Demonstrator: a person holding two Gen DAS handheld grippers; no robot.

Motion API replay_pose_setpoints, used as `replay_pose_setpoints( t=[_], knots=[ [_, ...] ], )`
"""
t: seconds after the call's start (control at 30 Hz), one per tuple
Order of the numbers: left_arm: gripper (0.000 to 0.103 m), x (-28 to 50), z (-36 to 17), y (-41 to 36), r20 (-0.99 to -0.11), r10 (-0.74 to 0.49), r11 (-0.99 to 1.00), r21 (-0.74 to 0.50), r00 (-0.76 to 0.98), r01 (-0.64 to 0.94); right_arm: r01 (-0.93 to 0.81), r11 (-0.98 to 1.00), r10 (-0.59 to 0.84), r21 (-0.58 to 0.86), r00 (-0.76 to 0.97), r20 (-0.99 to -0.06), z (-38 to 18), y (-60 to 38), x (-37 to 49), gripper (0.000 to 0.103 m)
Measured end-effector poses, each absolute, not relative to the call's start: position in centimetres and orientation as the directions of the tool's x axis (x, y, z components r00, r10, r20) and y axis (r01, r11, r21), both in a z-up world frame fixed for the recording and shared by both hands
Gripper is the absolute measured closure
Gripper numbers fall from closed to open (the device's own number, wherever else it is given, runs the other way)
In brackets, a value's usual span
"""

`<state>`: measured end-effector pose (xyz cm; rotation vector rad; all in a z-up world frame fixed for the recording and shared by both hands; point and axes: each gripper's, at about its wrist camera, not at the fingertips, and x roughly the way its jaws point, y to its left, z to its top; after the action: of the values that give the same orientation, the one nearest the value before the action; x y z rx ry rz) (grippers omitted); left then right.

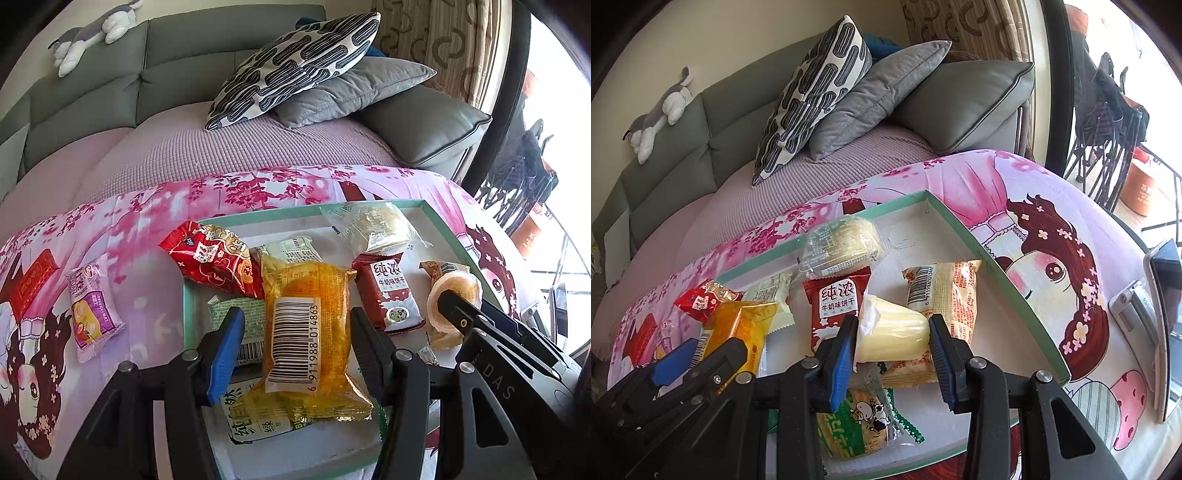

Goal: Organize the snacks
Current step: 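Carry the yellow cake pack and pudding cup over the tray, then open both grippers to drop the cake pack and pudding cup in the tray, then grasp the red envelope pack with the left gripper while the right gripper grasps the pink roll pack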

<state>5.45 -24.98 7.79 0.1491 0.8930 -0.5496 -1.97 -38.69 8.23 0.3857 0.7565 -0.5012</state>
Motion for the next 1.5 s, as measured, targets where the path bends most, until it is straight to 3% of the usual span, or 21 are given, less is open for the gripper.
replay_pose_setpoints(
  t=[0.13,0.2,0.43,0.5,0.53,0.57,0.83,0.93,1.5],
  knots=[
    [0.04,5.7,8.0,-24.3,-0.771,-0.385,0.862,-0.105,0.507,0.496,0.558,0.819,-0.298,0.136,0.615,-0.73,8.3,-38.5,-1.8,0.06],
    [0.038,6.0,8.0,-23.9,-0.772,-0.379,0.87,-0.109,0.511,0.481,0.555,0.822,-0.301,0.126,0.613,-0.731,8.2,-38.4,-1.7,0.043],
    [0.036,7.0,7.9,-22.6,-0.781,-0.326,0.9,-0.084,0.533,0.428,0.558,0.827,-0.334,0.076,0.594,-0.732,8.3,-38.0,-1.5,0.03],
    [0.031,7.3,7.8,-22.1,-0.784,-0.308,0.91,-0.078,0.539,0.407,0.552,0.831,-0.336,0.066,0.594,-0.731,8.3,-38.0,-1.4,0.026],
    [0.02,7.5,7.8,-21.9,-0.785,-0.299,0.916,-0.076,0.543,0.394,0.548,0.834,-0.334,0.065,0.595,-0.731,8.3,-37.9,-1.4,0.024],
    [0.016,7.7,7.7,-21.6,-0.783,-0.292,0.921,-0.077,0.548,0.381,0.544,0.837,-0.332,0.063,0.596,-0.731,8.2,-37.9,-1.3,0.021],
    [0.011,8.6,7.5,-19.8,-0.778,-0.264,0.947,-0.098,0.569,0.306,0.522,0.852,-0.334,0.043,0.606,-0.722,8.2,-37.4,-1.0,0.001],
    [0.006,8.7,7.6,-19.6,-0.775,-0.252,0.952,-0.091,0.58,0.292,0.517,0.855,-0.335,0.038,0.607,-0.72,8.2,-37.2,-0.9,0.0],
    [0.005,9.3,9.3,-16.3,-0.753,-0.212,0.966,-0.062,0.623,0.253,0.501,0.865,-0.34,0.026,0.624,-0.704,9.2,-35.6,-0.6,0.0]
  ],
)
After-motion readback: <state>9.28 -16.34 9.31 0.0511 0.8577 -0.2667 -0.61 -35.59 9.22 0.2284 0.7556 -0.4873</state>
